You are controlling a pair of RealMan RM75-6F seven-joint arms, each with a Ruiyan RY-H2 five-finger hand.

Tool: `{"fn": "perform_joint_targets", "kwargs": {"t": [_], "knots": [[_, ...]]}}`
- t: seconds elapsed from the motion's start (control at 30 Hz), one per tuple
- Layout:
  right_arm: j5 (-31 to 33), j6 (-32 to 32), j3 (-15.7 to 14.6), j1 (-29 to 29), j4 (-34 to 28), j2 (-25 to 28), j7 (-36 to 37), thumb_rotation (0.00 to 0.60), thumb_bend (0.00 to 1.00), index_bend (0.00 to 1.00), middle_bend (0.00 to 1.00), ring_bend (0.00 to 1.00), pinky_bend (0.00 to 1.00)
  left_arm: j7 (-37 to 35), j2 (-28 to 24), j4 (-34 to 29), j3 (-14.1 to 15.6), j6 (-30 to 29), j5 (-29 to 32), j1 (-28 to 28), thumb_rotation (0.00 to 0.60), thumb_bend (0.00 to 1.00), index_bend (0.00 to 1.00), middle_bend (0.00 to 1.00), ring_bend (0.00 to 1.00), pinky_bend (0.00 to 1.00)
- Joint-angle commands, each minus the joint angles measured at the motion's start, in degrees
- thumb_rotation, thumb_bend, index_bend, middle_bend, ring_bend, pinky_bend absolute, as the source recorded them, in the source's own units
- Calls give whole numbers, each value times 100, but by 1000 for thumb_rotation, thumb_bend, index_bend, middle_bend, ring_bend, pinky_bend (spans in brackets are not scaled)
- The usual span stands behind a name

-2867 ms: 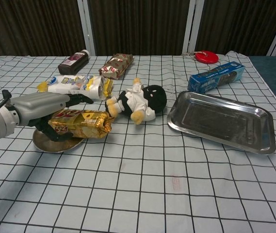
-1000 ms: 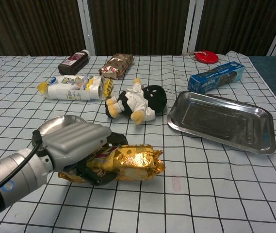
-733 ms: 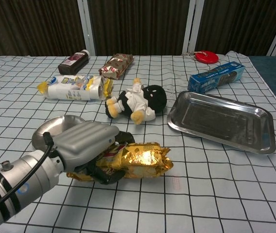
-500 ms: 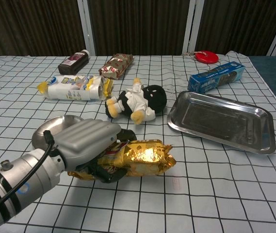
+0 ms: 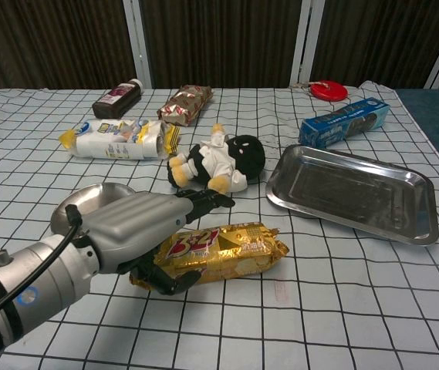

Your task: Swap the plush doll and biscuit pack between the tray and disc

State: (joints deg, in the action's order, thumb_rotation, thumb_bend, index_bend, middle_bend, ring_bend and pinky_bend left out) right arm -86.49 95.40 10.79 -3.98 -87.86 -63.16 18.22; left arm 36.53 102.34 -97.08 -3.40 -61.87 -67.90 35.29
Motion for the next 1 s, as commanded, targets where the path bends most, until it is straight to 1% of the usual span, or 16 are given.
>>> {"fn": "perform_joint_targets", "kwargs": {"t": [0.03,0.1,0.23,0.33,0.43,0.67,1.0], "knots": [[-5,-4,-3,0,5,2,11,600,60,0,0,0,0,50,-129,-126,24,21,35,11,600,410,0,0,0,192],[-7,-5,-3,0,7,4,13,600,60,0,0,0,0,95,-281,-267,21,18,47,23,600,410,0,0,0,178],[-11,-28,-14,0,-8,16,10,600,60,0,0,0,0,300,-720,-598,-86,-111,93,47,600,409,0,0,0,176],[-25,-34,-22,-2,-16,20,6,600,60,0,0,0,0,365,-1006,-739,-237,-223,92,79,600,409,0,0,0,176],[-46,-37,-36,-3,-18,13,-18,600,59,0,0,0,0,278,-1121,-706,-423,-232,99,160,600,409,0,0,0,171],[-158,-64,-118,-4,-27,30,-65,600,60,0,0,0,0,-137,-945,-24,-734,191,28,580,600,409,0,0,0,131],[-259,21,-157,27,13,72,-52,600,60,0,0,0,0,-636,-402,1172,-1036,762,54,1217,600,409,0,0,0,99]]}}
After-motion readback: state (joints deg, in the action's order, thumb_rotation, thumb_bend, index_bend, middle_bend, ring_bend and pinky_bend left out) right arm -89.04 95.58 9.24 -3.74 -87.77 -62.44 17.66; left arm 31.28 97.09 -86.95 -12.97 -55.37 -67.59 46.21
